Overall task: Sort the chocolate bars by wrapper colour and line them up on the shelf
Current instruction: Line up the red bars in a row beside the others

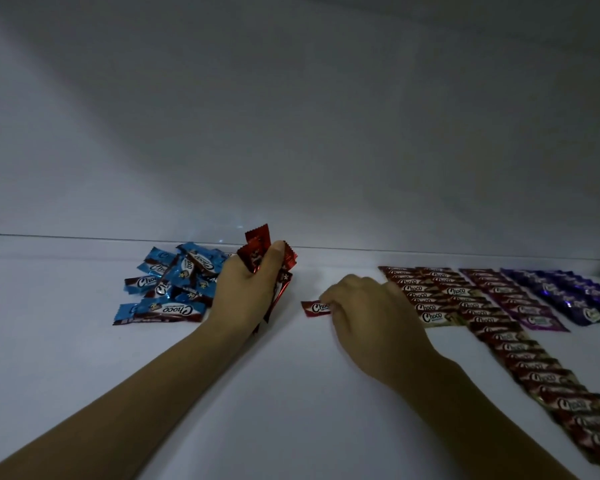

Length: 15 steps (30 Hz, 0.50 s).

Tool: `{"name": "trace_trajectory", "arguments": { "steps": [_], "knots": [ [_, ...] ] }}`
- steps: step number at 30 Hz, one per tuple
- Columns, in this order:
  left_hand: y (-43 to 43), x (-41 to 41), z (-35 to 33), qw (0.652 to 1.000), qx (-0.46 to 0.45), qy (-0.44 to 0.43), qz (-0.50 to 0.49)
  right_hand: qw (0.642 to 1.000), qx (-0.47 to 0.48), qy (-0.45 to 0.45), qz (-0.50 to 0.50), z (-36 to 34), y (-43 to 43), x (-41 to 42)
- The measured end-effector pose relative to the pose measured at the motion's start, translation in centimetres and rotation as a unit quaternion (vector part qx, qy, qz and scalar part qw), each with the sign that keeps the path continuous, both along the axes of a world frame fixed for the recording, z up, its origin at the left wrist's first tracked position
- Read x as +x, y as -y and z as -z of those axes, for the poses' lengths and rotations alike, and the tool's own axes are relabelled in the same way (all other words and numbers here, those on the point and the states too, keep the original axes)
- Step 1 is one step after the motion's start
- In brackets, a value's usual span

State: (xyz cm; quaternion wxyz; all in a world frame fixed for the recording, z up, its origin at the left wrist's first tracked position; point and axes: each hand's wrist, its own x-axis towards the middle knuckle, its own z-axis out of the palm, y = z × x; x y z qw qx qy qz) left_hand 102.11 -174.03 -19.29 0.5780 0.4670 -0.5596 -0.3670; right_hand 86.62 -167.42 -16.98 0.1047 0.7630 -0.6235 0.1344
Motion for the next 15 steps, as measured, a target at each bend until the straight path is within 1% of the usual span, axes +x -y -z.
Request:
{"name": "trace_trajectory", "arguments": {
  "steps": [2, 5, 7, 9, 11, 15],
  "knots": [
    [-0.1, -0.1, 0.0, 1.0, -0.006, 0.003, 0.002, 0.999, 0.031, -0.027, 0.007, 0.6, -0.2, 0.5],
    [-0.3, -0.2, 0.1, 1.0, -0.016, 0.007, 0.007, 0.995, 0.079, -0.028, 0.051, 1.6, 1.0, 0.3],
    [-0.5, -0.2, 0.4, 1.0, -0.019, 0.007, 0.003, 0.988, 0.137, -0.015, 0.074, 2.4, 2.1, 0.0],
    [-0.3, -0.1, 0.3, 1.0, -0.021, 0.01, -0.004, 0.981, 0.174, 0.013, 0.084, 2.3, 3.6, -0.3],
    [-0.2, 0.1, 0.1, 1.0, -0.017, 0.012, -0.006, 0.979, 0.18, 0.033, 0.092, 2.0, 4.9, -0.7],
    [-0.4, 0.0, -0.6, 0.999, -0.022, 0.047, 0.001, 0.979, 0.148, 0.078, 0.116, 1.9, 6.1, -1.0]
  ]
}}
